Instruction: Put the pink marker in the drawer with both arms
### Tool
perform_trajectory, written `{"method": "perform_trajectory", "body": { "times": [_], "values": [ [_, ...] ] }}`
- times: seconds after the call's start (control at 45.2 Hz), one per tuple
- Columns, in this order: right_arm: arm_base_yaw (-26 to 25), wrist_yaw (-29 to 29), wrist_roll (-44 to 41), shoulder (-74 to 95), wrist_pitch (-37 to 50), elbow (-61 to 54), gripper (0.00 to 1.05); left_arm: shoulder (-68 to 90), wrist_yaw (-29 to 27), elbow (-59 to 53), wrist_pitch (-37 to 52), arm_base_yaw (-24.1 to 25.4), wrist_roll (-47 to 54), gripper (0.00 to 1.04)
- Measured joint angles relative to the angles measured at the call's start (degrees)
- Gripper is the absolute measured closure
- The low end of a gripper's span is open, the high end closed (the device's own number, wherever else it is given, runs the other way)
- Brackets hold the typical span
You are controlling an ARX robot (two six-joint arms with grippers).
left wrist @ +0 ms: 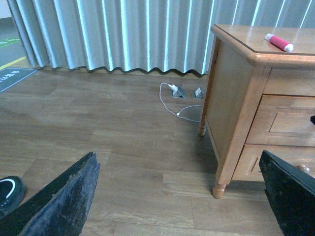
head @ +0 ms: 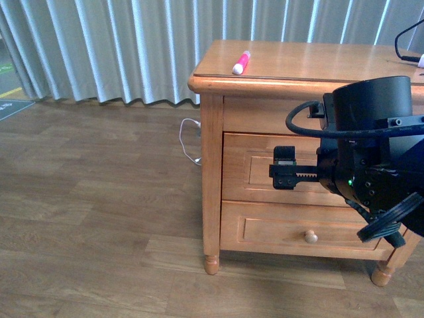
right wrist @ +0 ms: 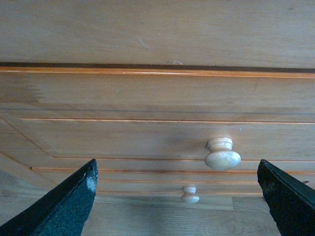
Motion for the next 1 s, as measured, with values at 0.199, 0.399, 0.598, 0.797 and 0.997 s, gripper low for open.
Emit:
{"method": "perform_trajectory", "body": {
  "times": [0.199,0.399,0.598,0.797,0.997],
  "values": [
    [-1.2,0.0,-0.7,4.5,-0.2,4.0,0.09,0.0,0.0,0.0,0.0,0.0,0.0,0.06],
    [-2.4,-0.1,-1.5,7.1,-0.2,6.7,0.09,0.0,0.0,0.0,0.0,0.0,0.0,0.06],
    [-2.7,-0.5,-2.5,8.9,-0.4,7.9,0.09,0.0,0.0,0.0,0.0,0.0,0.0,0.06],
    [-2.9,-0.5,-3.3,9.8,-0.5,8.6,0.09,0.0,0.0,0.0,0.0,0.0,0.0,0.06],
    [-3.4,-0.6,-3.6,9.8,-0.7,8.7,0.22,0.0,0.0,0.0,0.0,0.0,0.0,0.06]
  ]
}}
